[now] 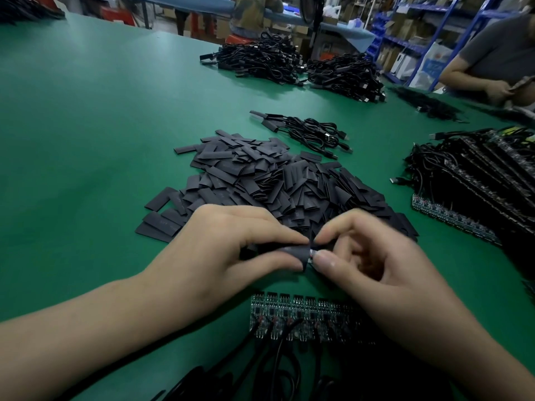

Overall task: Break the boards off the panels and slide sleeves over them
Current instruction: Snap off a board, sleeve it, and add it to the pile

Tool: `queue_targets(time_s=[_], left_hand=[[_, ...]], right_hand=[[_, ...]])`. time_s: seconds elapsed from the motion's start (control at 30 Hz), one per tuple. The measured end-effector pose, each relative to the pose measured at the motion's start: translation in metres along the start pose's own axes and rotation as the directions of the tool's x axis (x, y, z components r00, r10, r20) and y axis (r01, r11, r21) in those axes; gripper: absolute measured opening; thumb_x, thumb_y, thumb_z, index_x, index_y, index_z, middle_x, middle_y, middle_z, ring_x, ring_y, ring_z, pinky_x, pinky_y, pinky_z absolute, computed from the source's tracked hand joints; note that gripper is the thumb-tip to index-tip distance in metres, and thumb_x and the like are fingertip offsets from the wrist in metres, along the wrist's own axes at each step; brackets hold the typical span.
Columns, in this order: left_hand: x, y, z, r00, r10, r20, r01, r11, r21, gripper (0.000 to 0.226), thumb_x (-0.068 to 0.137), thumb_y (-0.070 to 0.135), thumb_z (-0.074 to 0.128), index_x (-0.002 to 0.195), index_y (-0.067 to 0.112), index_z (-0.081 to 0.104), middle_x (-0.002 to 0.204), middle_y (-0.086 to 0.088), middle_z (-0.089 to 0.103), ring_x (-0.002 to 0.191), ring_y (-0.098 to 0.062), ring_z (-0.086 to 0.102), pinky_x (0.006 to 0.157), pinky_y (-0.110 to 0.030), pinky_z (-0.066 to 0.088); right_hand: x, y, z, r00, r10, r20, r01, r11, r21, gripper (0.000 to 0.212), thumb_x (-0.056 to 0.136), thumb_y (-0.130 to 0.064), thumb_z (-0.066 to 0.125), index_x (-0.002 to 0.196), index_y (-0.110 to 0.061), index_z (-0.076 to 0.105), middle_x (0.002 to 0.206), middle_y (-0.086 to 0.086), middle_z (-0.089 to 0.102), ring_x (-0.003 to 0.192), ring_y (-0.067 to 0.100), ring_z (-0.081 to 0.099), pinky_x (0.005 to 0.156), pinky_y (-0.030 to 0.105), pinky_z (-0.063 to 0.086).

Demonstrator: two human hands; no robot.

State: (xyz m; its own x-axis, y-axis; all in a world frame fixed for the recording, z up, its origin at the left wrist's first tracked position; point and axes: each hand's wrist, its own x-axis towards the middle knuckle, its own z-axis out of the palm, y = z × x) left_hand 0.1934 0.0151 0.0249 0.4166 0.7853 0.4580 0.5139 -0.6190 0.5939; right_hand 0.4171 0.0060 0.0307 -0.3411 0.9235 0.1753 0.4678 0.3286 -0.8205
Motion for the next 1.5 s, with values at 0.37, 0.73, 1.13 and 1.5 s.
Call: queue_targets(time_s=[0.37, 0.73, 1.13, 1.5], left_hand=[[0.004, -0.01, 0.004, 0.994, 0.057, -0.097, -0.063, 0.996, -0.061, 0.023, 0.082, 0.034, 0.076, 0.1, 0.021, 0.081, 0.089, 0.013, 0.074, 0.083, 0.0, 0.069, 0.075, -0.018, 0.051], [0.002, -0.006, 0.006, 0.993, 0.08, -0.088, -0.087, 0.993, -0.075, 0.02, 0.085, 0.031, 0.074, 0.101, 0.021, 0.08, 0.091, 0.015, 0.072, 0.084, 0.003, 0.067, 0.076, -0.015, 0.05], [0.001, -0.007, 0.01, 0.961, -0.035, -0.274, 0.025, 0.999, -0.042, 0.036, 0.077, 0.034, 0.079, 0.113, 0.03, 0.076, 0.097, 0.009, 0.06, 0.086, -0.005, 0.061, 0.079, -0.009, 0.044], [0.002, -0.003, 0.006, 0.963, 0.029, -0.269, -0.043, 0.998, -0.047, 0.06, 0.074, 0.044, 0.082, 0.127, 0.018, 0.068, 0.109, 0.007, 0.07, 0.102, -0.009, 0.068, 0.09, -0.029, 0.056]], right_hand=[[-0.002, -0.007, 0.0, 0.932, -0.325, -0.162, 0.251, 0.898, -0.363, 0.005, 0.086, -0.025, 0.075, 0.084, -0.03, 0.072, 0.078, -0.015, 0.068, 0.074, 0.006, 0.066, 0.064, 0.018, 0.047], [-0.004, -0.008, 0.009, 0.95, -0.242, -0.196, 0.206, 0.96, -0.189, 0.007, 0.084, -0.027, 0.076, 0.087, -0.03, 0.072, 0.076, -0.01, 0.069, 0.07, 0.012, 0.066, 0.062, 0.02, 0.051], [-0.006, -0.006, 0.013, 0.987, -0.072, -0.142, 0.067, 0.997, -0.039, 0.008, 0.089, -0.034, 0.074, 0.085, -0.028, 0.07, 0.067, -0.002, 0.069, 0.059, 0.011, 0.062, 0.059, 0.027, 0.052], [-0.007, -0.01, 0.012, 0.971, -0.218, -0.095, 0.185, 0.944, -0.275, 0.004, 0.087, -0.031, 0.073, 0.088, -0.034, 0.071, 0.072, -0.008, 0.065, 0.066, 0.012, 0.062, 0.058, 0.017, 0.047]])
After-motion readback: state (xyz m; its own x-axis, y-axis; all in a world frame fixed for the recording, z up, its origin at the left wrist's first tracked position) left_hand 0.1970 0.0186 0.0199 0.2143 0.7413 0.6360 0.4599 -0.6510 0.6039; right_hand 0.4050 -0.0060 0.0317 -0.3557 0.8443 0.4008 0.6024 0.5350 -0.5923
